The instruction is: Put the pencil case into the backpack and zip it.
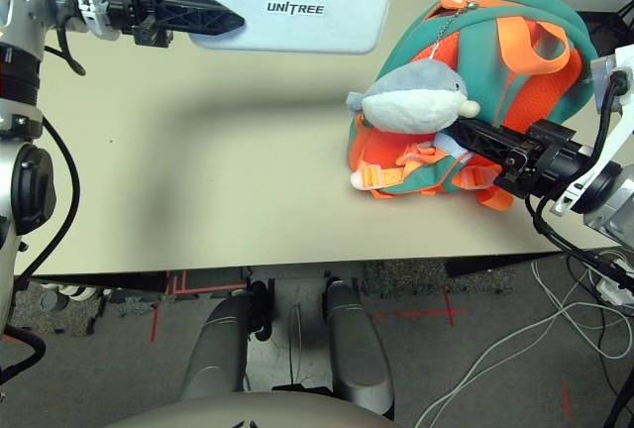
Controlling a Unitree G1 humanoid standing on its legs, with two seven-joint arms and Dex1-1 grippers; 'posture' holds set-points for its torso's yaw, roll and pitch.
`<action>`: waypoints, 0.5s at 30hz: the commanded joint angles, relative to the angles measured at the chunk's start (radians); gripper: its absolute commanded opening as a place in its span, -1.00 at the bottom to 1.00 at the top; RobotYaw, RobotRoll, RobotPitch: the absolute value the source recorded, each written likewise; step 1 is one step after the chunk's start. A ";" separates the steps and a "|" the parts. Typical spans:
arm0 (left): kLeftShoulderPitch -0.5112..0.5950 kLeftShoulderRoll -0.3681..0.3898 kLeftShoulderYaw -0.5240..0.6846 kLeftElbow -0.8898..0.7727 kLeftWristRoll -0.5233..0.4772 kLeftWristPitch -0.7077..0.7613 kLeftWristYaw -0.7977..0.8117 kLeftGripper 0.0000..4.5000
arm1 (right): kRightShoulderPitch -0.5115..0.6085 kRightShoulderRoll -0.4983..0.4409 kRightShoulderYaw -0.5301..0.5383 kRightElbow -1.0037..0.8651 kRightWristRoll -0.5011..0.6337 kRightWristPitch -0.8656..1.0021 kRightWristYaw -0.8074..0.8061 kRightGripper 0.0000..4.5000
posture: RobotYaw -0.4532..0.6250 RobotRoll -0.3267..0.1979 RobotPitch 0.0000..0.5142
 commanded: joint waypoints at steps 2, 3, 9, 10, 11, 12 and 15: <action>-0.021 -0.023 -0.043 -0.035 -0.006 0.009 -0.048 -0.42 | 0.030 0.002 -0.033 -0.026 0.025 0.018 -0.019 -0.98 | -0.59 0.25 0.10; -0.016 -0.024 -0.054 -0.049 -0.014 0.014 -0.049 -0.42 | 0.034 0.000 -0.037 -0.026 0.027 0.020 -0.020 -0.98 | -0.59 0.25 0.10; 0.012 0.002 -0.148 -0.141 -0.085 0.041 -0.049 -0.42 | 0.037 -0.005 -0.043 -0.027 0.034 0.024 -0.026 -0.98 | -0.59 0.25 0.11; 0.014 0.007 -0.169 -0.164 -0.103 0.047 -0.049 -0.42 | 0.034 -0.007 -0.042 -0.025 0.035 0.024 -0.028 -0.98 | -0.59 0.25 0.13; 0.016 0.017 -0.192 -0.194 -0.128 0.058 -0.049 -0.42 | 0.032 -0.008 -0.040 -0.023 0.035 0.024 -0.029 -0.98 | -0.59 0.25 0.14; 0.017 0.025 -0.209 -0.214 -0.147 0.065 -0.049 -0.42 | 0.030 -0.008 -0.039 -0.022 0.035 0.024 -0.029 -0.98 | -0.59 0.25 0.14; 0.001 0.060 -0.265 -0.269 -0.208 0.076 -0.049 -0.42 | 0.018 -0.011 -0.029 -0.014 0.033 0.027 -0.030 -0.98 | -0.58 0.25 0.14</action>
